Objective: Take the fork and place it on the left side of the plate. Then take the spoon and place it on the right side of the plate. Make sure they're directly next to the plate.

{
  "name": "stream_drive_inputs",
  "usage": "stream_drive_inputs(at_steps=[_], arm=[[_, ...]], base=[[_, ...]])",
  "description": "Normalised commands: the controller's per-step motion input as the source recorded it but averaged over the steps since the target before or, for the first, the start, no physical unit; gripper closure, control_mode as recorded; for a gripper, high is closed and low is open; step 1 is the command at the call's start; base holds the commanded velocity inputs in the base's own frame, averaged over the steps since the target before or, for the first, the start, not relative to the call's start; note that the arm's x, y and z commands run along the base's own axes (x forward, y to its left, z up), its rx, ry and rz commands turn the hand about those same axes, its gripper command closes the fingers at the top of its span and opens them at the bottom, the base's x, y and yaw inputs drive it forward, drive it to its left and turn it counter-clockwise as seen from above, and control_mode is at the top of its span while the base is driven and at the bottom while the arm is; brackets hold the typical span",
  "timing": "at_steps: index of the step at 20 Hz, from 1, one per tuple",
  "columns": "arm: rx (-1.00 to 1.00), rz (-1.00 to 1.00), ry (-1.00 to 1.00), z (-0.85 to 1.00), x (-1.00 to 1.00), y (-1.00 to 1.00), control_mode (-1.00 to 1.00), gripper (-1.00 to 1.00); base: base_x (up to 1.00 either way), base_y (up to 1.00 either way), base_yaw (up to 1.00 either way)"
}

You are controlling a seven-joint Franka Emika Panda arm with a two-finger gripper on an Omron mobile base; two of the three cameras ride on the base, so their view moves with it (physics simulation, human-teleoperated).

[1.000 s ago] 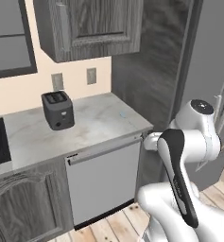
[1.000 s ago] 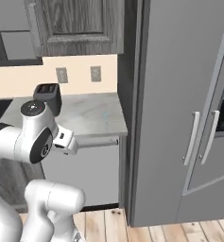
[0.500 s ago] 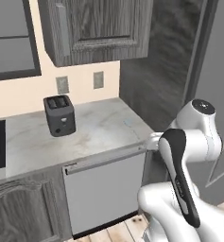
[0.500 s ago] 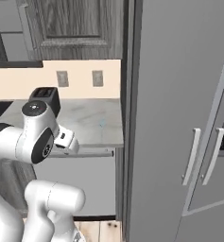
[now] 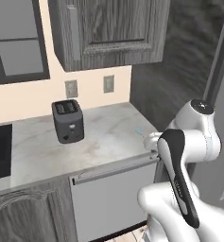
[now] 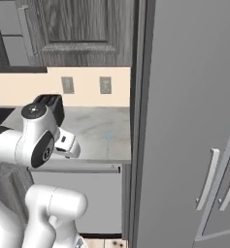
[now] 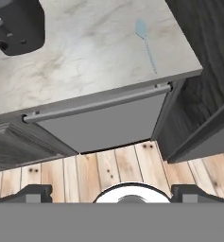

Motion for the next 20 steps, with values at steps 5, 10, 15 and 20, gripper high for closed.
stream_drive_inputs(at_steps=[5, 10, 15, 20], arm=[[0.00, 0.00, 0.00, 0.00, 0.00, 0.00, 1.00, -1.00], [0.00, 0.00, 0.00, 0.00, 0.00, 0.00, 1.00, -1.00], [0.00, 0.00, 0.00, 0.00, 0.00, 0.00, 1.00, -1.00], [0.00, 0.00, 0.00, 0.00, 0.00, 0.00, 1.00, -1.00]], base=[[0.47, -0.13, 0.00], [0.39, -0.06, 0.04], [0.50, -0.05, 0.07], [0.52, -0.02, 0.07]])
